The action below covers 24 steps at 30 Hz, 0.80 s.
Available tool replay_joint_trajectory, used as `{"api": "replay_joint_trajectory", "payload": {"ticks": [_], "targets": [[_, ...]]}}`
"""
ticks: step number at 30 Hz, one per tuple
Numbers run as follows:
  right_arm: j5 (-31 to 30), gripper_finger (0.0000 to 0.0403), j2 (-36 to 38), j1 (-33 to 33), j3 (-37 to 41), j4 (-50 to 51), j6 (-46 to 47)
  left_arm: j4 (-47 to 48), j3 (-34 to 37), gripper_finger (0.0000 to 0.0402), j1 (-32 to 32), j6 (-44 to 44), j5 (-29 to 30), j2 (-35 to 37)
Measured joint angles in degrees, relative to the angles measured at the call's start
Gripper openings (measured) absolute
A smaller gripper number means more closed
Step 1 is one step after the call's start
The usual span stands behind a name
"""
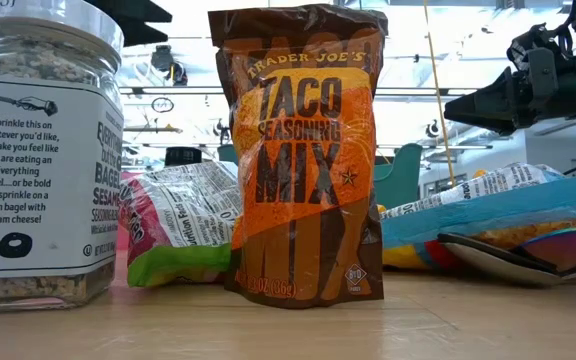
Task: Pick & Place Food Item
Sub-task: Put the orange spice bottle into the red bin
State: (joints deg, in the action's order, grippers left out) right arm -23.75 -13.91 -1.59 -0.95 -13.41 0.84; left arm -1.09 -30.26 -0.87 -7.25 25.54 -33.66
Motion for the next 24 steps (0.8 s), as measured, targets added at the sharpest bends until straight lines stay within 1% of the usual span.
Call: {"api": "replay_joint_trajectory", "payload": {"ticks": [4,8,14,18,21,24], "targets": [[0.0,0.0151,0.0,0.0,0.0,0.0,0.0,-4.6,3.0,0.0345,2.5,-2.4,0.0,0.1],[0.0,0.0151,0.0,0.0,0.0,-0.3,0.0,-6.5,4.2,0.0348,5.7,-1.6,0.0,-0.8],[0.0,0.0151,0.0,0.0,0.0,-7.0,0.0,-8.6,4.2,0.0348,9.4,-3.6,0.0,-0.8],[0.0,0.0151,0.0,0.0,0.0,-12.1,0.0,-10.4,4.2,0.0343,10.3,-4.4,0.1,-0.8],[0.0,0.0151,0.0,0.0,0.0,-12.7,0.0,-11.3,4.2,0.0343,10.3,-3.4,-0.3,-0.8],[0.0,0.0151,0.0,0.0,0.0,-12.7,0.0,-12.8,4.2,0.0345,10.3,-2.8,-1.9,-0.8]]}}
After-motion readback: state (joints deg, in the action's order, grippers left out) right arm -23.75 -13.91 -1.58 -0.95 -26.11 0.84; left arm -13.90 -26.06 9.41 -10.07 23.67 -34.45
